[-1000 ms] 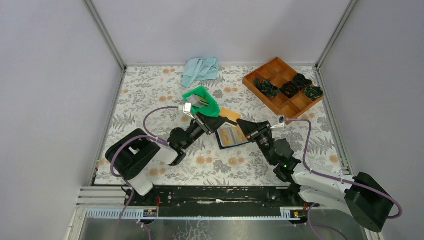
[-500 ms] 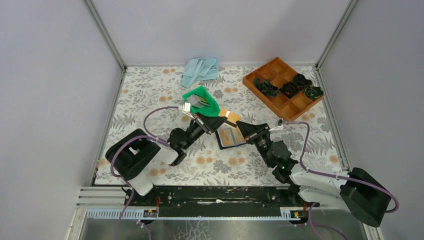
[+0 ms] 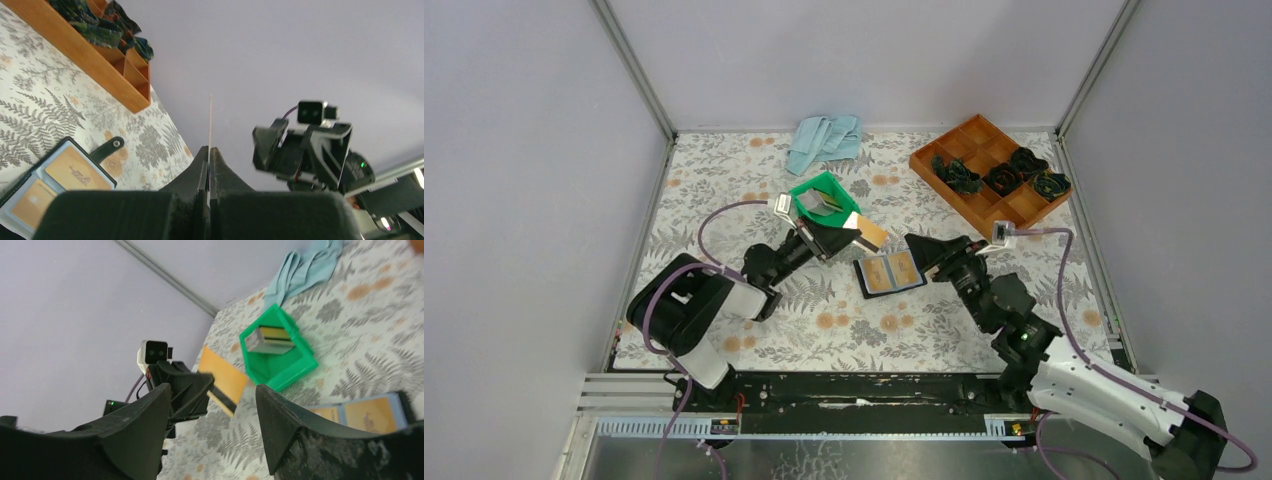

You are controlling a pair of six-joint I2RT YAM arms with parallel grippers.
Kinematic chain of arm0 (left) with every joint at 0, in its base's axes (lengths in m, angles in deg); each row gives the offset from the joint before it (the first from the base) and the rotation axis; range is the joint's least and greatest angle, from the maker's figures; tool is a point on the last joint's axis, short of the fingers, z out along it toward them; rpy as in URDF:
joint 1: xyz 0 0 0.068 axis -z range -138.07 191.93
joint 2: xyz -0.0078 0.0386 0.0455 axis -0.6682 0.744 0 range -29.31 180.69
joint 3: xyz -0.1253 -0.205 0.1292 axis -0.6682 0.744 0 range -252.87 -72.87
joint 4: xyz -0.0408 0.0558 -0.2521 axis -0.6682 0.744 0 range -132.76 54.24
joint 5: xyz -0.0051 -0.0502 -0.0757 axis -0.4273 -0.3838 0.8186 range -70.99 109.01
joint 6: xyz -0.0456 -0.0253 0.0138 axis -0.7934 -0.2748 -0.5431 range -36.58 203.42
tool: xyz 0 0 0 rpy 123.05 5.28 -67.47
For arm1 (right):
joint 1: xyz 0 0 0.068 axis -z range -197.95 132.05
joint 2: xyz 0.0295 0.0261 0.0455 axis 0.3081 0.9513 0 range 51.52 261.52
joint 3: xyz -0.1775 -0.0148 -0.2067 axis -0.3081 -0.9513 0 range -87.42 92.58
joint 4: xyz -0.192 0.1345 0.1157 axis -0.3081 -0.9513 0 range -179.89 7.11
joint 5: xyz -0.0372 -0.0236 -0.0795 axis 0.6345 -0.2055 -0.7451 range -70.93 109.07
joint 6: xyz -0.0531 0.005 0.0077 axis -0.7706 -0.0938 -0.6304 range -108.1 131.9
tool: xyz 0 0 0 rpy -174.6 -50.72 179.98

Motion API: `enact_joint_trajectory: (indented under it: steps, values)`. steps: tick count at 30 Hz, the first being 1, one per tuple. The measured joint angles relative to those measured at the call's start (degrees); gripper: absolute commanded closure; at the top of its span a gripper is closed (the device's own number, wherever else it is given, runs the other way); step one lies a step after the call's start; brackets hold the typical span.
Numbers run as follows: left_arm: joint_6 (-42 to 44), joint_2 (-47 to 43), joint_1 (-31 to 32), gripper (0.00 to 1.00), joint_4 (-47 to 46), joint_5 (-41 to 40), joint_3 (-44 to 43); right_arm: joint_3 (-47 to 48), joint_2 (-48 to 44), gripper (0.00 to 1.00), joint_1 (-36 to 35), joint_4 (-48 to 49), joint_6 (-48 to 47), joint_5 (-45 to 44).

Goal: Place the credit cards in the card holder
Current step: Pick up the credit card from the storage box.

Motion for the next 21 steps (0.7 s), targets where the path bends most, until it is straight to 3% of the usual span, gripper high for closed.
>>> enact_joint_trajectory:
  steps: [8, 14, 21]
  values:
    - [-3.61, 2.12, -1.88, 1.00, 0.96, 16.31, -4.94, 16.74, 8.22, 0.34, 10.36, -17.77, -13.49, 12.76]
    - [-3.63, 2.49, -1.90, 1.00, 4.04, 24.70, -6.80, 21.68, 15.65, 0.37, 15.87, -27.10, -17.99, 26.38]
    - [-2.25, 2.47, -1.92, 1.00, 8.61, 28.94, -8.24, 23.06, 17.68, 0.44, 19.91, -29.88, -18.82, 40.02]
